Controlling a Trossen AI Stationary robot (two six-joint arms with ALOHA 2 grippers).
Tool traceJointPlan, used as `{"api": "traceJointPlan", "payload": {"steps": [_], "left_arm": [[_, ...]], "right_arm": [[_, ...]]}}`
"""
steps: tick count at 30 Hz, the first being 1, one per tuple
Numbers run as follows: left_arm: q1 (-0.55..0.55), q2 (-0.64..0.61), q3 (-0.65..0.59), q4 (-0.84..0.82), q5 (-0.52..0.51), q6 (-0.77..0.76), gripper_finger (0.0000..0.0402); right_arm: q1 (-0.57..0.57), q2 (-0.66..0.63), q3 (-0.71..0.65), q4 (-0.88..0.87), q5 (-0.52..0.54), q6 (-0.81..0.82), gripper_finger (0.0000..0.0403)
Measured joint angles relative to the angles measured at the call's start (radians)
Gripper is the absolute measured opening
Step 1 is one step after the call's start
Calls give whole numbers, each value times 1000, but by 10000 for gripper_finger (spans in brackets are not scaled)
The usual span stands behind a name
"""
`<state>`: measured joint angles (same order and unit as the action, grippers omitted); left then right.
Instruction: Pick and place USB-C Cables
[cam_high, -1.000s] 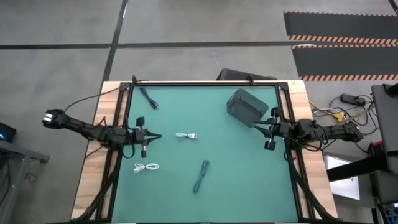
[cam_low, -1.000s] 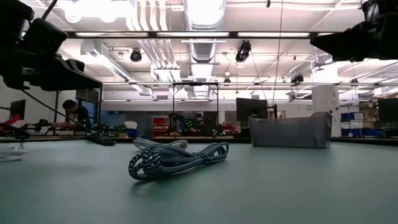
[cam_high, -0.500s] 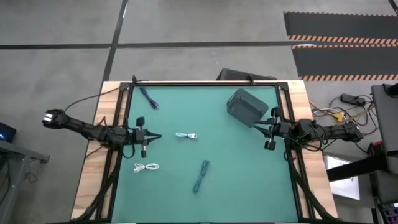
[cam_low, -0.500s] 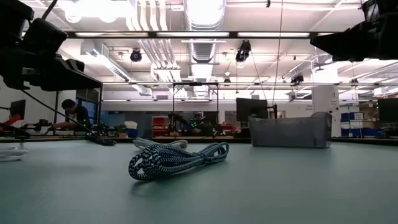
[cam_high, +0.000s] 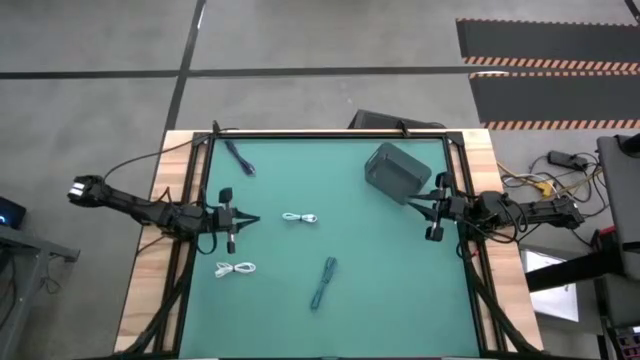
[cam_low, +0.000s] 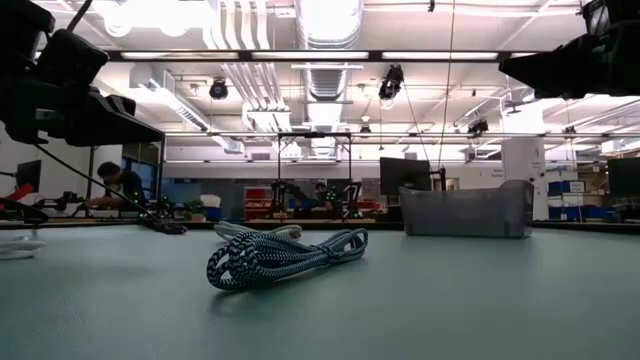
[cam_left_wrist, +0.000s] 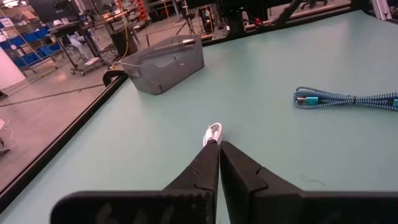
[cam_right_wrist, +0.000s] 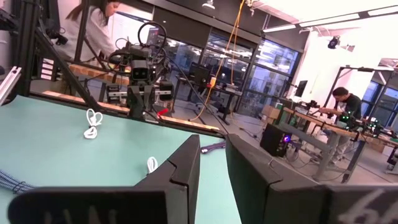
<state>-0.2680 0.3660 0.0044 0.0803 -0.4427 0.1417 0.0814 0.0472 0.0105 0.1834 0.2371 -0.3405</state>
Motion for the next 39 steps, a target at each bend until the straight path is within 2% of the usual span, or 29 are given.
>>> {"api": "traceJointPlan", "payload": {"steps": [12,18,22,27,39], "left_arm": [[0,0,0,-5,0,29,0],[0,0,0,30,-29,179,0],[0,0,0,108,-27,82,0],[0,-2,0,174,-30,-135,0],[0,-1,3,350,-38,-135,0]], "right_arm": [[0,0,0,21,0,-12,68],[0,0,0,69,0,176,68],[0,0,0,60,0,261,68],[0,0,0,60,0,236,68],[0,0,0,71,0,210,68]]}}
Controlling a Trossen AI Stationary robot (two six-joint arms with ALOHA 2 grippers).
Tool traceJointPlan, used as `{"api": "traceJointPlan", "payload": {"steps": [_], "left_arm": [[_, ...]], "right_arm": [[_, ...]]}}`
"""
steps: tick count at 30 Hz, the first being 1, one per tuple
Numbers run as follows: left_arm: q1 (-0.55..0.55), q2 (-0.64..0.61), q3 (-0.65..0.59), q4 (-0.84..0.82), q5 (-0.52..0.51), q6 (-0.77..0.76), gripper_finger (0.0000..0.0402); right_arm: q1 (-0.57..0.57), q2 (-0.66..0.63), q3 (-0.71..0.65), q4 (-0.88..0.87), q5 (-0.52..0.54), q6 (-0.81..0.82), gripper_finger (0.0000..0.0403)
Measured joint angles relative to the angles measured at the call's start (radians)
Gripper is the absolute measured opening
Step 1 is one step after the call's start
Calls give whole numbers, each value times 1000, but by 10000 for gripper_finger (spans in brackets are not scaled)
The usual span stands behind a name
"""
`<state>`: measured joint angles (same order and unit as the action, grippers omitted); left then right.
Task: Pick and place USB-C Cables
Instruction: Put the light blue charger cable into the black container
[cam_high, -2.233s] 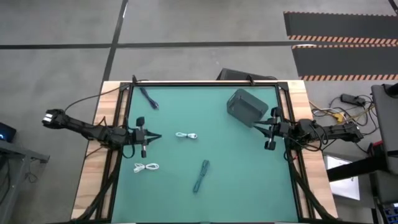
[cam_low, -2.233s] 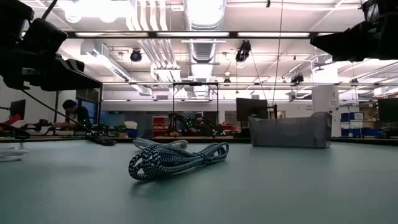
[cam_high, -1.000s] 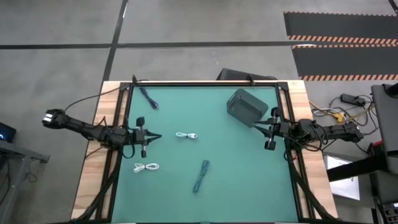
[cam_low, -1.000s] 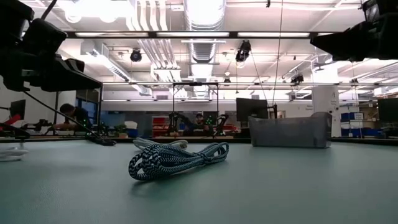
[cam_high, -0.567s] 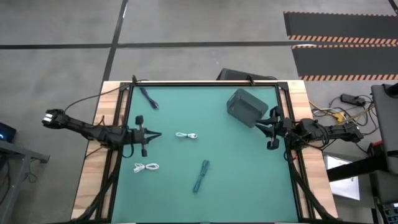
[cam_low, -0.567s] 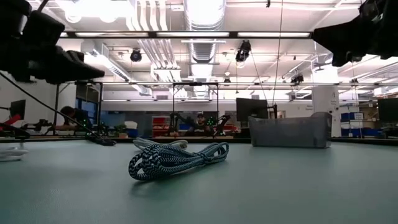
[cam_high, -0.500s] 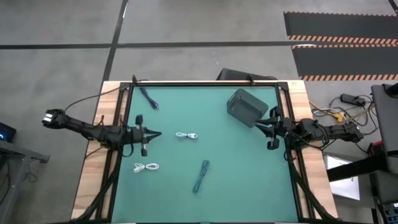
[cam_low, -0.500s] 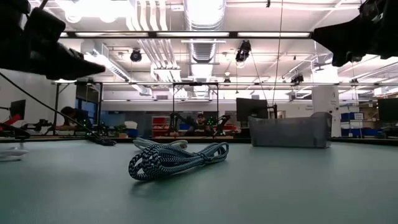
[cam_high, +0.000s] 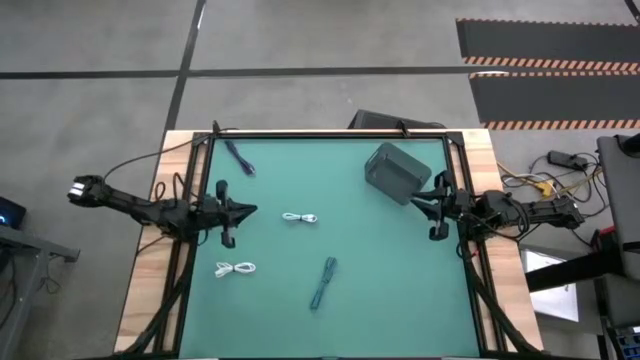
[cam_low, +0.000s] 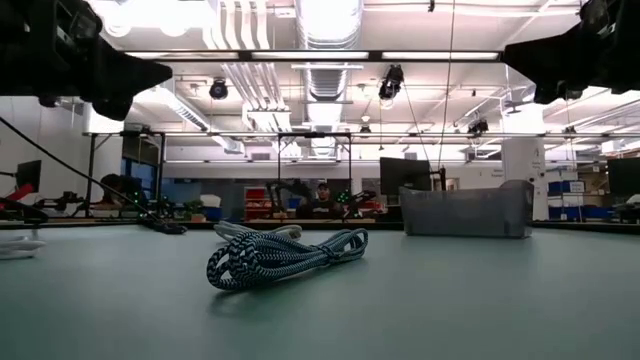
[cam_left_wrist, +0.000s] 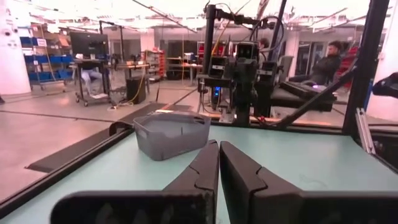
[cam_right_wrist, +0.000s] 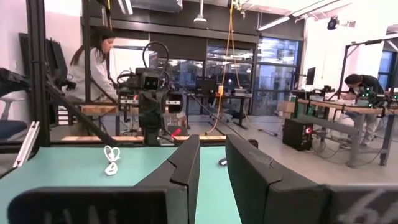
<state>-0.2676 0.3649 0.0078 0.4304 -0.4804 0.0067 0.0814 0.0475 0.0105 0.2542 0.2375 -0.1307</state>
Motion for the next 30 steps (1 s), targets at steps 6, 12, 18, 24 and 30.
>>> {"api": "traceJointPlan", "payload": {"steps": [6,12,18,24,30], "left_arm": [[0,2,3,46,0,0,0],[0,8,4,85,0,8,0],[0,39,17,85,-6,1,0],[0,117,79,85,-57,-2,0],[0,241,165,85,-59,-6,0]], "right_arm": [[0,0,0,75,0,0,68],[0,0,0,123,-2,-21,68],[0,0,0,121,-4,-37,68],[0,0,0,121,-5,-38,68],[0,0,0,121,-5,-50,68]]}}
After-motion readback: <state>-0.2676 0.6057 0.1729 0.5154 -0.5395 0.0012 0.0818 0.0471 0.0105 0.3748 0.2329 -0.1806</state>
